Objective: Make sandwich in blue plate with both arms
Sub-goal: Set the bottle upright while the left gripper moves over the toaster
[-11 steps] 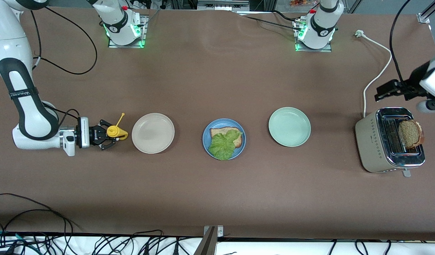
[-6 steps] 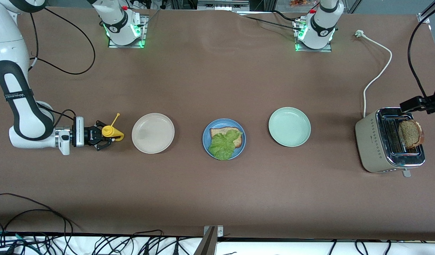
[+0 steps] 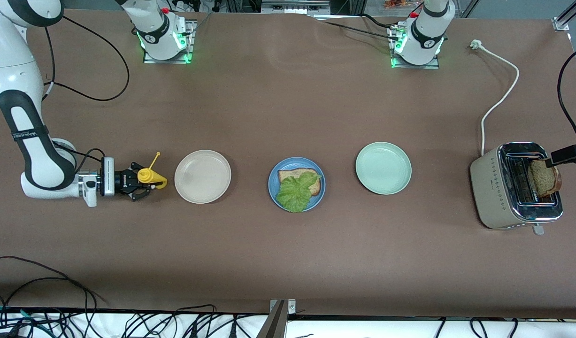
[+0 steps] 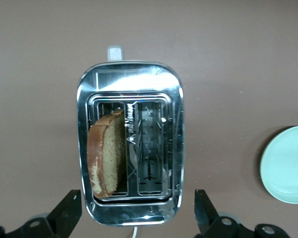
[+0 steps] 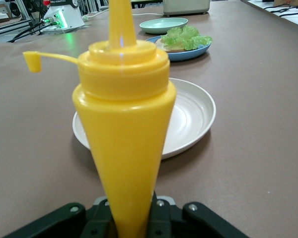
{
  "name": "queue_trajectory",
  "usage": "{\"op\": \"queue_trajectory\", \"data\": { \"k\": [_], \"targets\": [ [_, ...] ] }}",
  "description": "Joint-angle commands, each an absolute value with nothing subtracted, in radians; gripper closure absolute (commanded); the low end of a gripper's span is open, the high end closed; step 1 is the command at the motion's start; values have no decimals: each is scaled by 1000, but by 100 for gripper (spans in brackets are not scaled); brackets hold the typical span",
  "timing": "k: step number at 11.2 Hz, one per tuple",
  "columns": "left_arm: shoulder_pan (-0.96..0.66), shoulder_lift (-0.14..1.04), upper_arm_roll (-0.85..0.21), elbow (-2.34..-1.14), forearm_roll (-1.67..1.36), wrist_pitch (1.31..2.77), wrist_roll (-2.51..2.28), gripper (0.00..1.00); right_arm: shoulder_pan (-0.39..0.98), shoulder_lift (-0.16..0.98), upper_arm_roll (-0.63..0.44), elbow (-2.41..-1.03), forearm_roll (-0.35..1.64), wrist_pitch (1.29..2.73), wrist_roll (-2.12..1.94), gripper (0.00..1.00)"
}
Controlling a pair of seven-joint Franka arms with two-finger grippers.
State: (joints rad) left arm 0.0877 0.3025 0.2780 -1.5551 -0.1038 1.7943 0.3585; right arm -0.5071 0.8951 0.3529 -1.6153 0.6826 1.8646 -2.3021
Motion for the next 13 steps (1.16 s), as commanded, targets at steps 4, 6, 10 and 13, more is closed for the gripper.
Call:
{"op": "queue_trajectory", "data": {
  "k": [4, 6, 10, 13],
  "targets": [
    [126, 406, 285, -1529, -124, 1900, 391, 0, -554, 946, 390, -1575, 703, 1848, -2348, 0],
    [138, 426, 284, -1529, -126, 1907, 399, 0, -555, 946, 391, -1556, 701, 1845, -2350, 0],
    [155, 462, 285, -1536, -124, 1922, 399, 5, -558, 943, 385, -1508, 672, 1844, -2345, 0],
    [156, 476, 288, -1545, -123, 1919, 397, 27, -558, 931, 374, -1471, 571, 1858, -2298, 0]
  ]
}}
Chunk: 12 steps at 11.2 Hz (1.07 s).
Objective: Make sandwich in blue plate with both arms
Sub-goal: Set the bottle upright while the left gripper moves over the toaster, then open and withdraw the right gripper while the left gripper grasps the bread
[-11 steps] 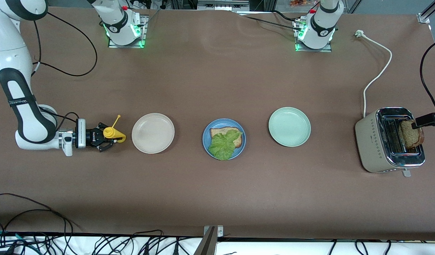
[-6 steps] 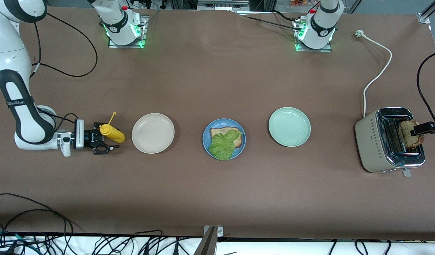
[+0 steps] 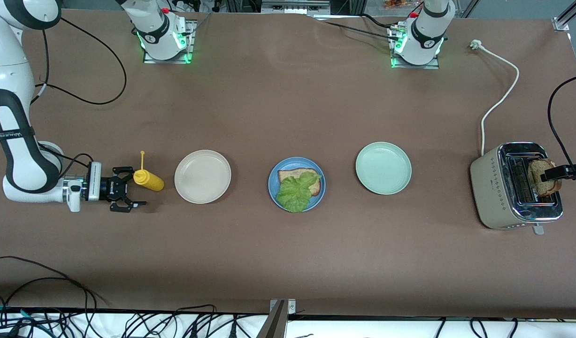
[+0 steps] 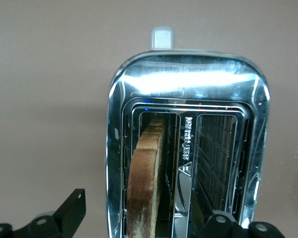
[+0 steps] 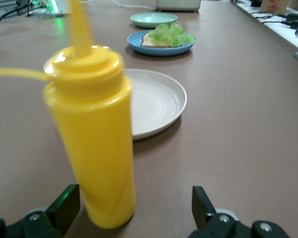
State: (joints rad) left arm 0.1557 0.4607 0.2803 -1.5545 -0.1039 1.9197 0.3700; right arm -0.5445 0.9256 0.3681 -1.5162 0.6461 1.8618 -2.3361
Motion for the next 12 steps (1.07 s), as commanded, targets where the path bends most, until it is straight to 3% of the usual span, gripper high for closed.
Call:
{"op": "queue_trajectory", "data": {
  "k": [1, 3, 5, 12],
  "targets": [
    [156, 477, 288, -1545, -123, 1914, 396, 45, -558, 917, 368, -1470, 543, 1858, -2283, 0],
    [156, 476, 288, -1548, -121, 1896, 380, 80, -558, 905, 354, -1448, 506, 1855, -2264, 0],
    [152, 474, 288, -1548, -123, 1885, 370, 100, -558, 878, 354, -1447, 464, 1855, -2200, 0],
    [126, 436, 287, -1517, -121, 1871, 341, 100, -523, 698, 357, -1447, 258, 1815, -1659, 0]
  ]
}}
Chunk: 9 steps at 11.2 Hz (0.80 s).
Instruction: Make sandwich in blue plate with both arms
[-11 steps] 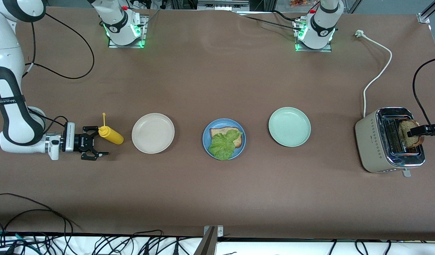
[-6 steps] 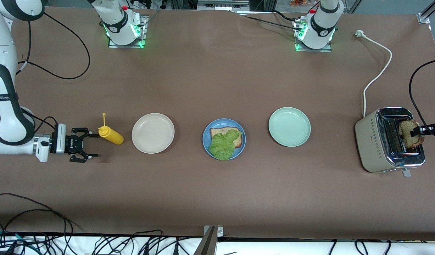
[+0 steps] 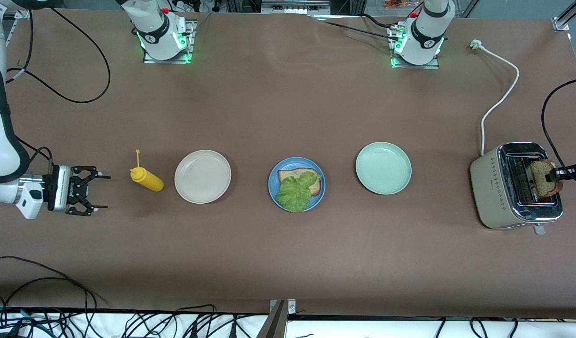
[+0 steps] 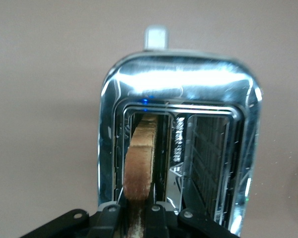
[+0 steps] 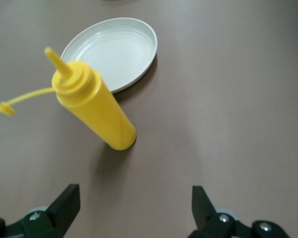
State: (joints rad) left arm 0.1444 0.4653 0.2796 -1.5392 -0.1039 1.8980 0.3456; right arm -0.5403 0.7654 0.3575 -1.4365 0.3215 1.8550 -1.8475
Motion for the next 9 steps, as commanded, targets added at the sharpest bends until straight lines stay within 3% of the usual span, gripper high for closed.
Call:
{"op": "queue_trajectory", "data": {
  "k": [1, 6, 9],
  "targets": [
    [117, 422, 285, -1517, -123, 1871, 341, 100, -515, 675, 357, -1447, 241, 1803, -1581, 0],
    [106, 325, 273, -1502, -121, 1832, 344, 100, -457, 559, 357, -1450, 141, 1760, -1057, 0],
    [83, 270, 268, -1500, -136, 1735, 389, 100, -398, 482, 356, -1450, 92, 1709, -740, 0]
  ]
}}
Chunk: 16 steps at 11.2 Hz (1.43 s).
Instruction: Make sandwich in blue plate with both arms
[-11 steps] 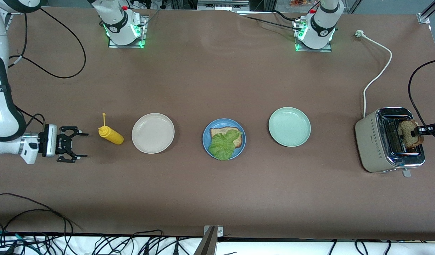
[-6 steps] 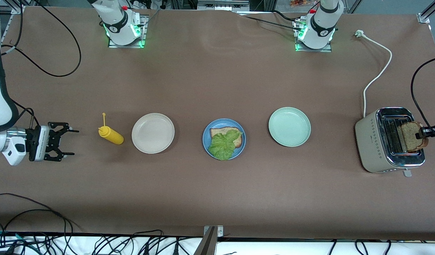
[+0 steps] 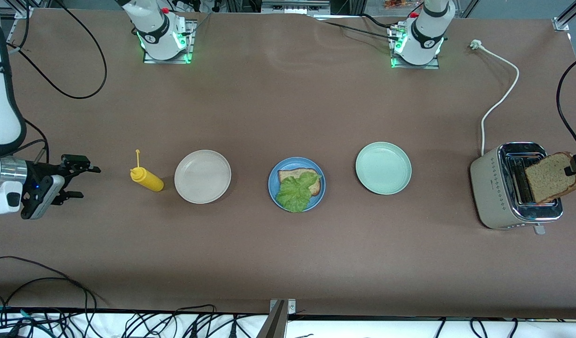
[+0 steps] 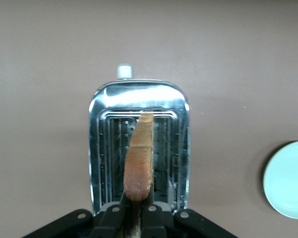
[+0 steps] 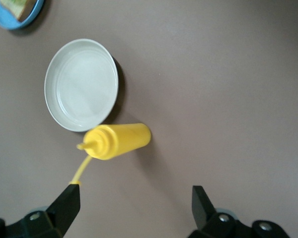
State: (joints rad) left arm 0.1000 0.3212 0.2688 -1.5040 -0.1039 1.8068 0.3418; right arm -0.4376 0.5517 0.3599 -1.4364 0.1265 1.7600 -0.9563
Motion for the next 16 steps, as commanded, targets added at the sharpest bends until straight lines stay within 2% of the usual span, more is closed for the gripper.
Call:
{"op": "queue_trajectory", "data": {
  "k": [1, 4, 6, 9, 10, 12, 13, 16],
  "targets": [
    [62, 253, 252, -1502, -140, 1715, 391, 100, -378, 463, 356, -1450, 81, 1701, -644, 0],
    [58, 227, 167, -1502, -167, 1626, 373, 100, -310, 411, 342, -1457, 77, 1684, -345, 0],
    [57, 233, 128, -1505, -238, 1614, 351, 100, -227, 362, 278, -1477, 75, 1684, -221, 0],
    [55, 258, -35, -1503, -239, 1597, 241, 100, -146, 286, 197, -1514, 75, 1660, -79, 0],
    [55, 267, -78, -1503, -242, 1597, 210, 100, -65, 240, 111, -1554, 77, 1660, -40, 0],
    [54, 300, -152, -1502, -305, 1600, 135, 100, 149, 139, -126, -1630, 77, 1660, -20, 0],
    [45, 314, -194, -1502, -316, 1604, 88, 100, 188, 108, -182, -1644, 77, 1657, -20, 0],
    [5, 385, -265, -1473, -330, 1695, -43, 100, 187, 87, -192, -1646, 68, 1631, -20, 0]
  ]
}}
